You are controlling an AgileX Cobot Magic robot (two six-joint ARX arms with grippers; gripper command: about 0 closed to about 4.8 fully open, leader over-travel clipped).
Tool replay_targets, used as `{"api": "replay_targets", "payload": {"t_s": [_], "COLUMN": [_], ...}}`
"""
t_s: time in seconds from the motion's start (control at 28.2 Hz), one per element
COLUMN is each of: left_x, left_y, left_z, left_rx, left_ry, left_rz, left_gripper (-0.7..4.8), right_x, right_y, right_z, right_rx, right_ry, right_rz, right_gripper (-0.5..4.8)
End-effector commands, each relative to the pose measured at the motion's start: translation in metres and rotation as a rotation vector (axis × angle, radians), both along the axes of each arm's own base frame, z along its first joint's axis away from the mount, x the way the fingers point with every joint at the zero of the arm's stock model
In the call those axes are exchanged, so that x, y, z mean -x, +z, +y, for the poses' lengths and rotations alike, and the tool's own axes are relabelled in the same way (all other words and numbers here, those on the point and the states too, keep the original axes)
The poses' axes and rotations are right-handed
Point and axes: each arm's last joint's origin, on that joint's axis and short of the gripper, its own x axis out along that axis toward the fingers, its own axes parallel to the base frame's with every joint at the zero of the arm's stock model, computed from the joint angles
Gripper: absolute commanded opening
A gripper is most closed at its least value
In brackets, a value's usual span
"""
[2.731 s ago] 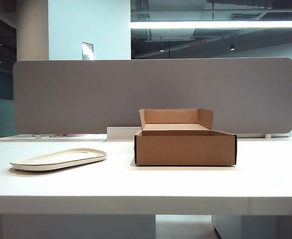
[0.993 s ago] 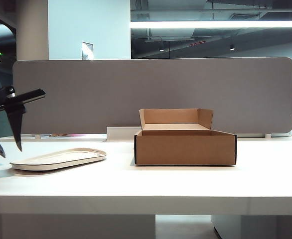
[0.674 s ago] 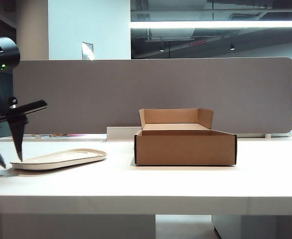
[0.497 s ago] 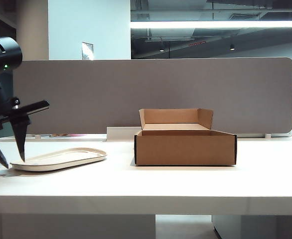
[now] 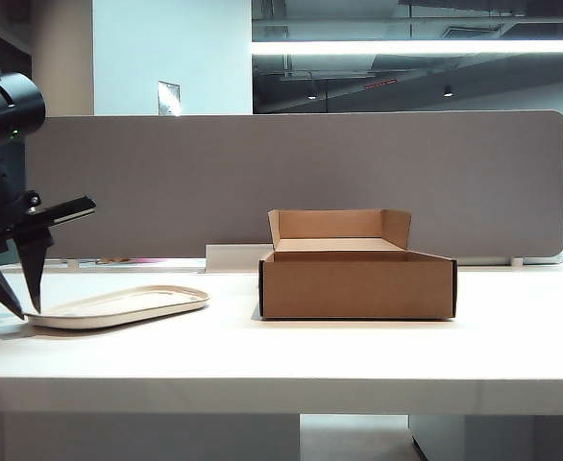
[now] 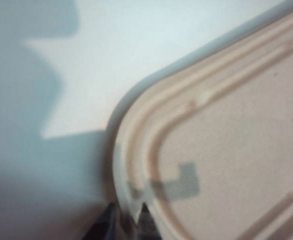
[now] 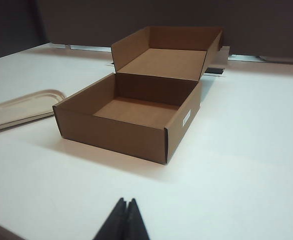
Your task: Pick up the lid and place it into the paper box.
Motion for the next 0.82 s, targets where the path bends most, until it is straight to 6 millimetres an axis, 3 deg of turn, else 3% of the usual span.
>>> {"api": "replay_targets", "payload": {"t_s": [0.04, 0.25, 0.5, 0.64, 0.82], "left_x": [-0.001, -0.003, -0.007, -0.006, -0.007], "left_y": [-0.002, -0.016, -0.016, -0.016, -0.015], "left_z": [0.000, -0.007, -0.014, -0.014, -0.014], "left_rx": [-0.003, 0.021, 0.035, 0.034, 0.032], "left_ry": [0.000, 0.022, 0.025, 0.025, 0.027], "left_rz": [0.004, 0.053, 0.016, 0.018, 0.006], "left_gripper": [0.55, 0.56, 0.53, 0.13, 0.00], "right_x": [0.000, 0.000, 0.000, 0.000, 0.000], "right_y": [0.000, 0.000, 0.000, 0.000, 0.000], "right_z": [0.000, 0.000, 0.000, 0.000, 0.000], "right_rx": [0.000, 0.000, 0.000, -0.001, 0.000], "right_ry": [-0.002, -0.002, 0.001, 0.001, 0.001], "right_rz": [-0.011, -0.011, -0.010, -0.010, -0.011], "right_gripper": [-0.01, -0.01, -0.01, -0.01, -0.01]}}
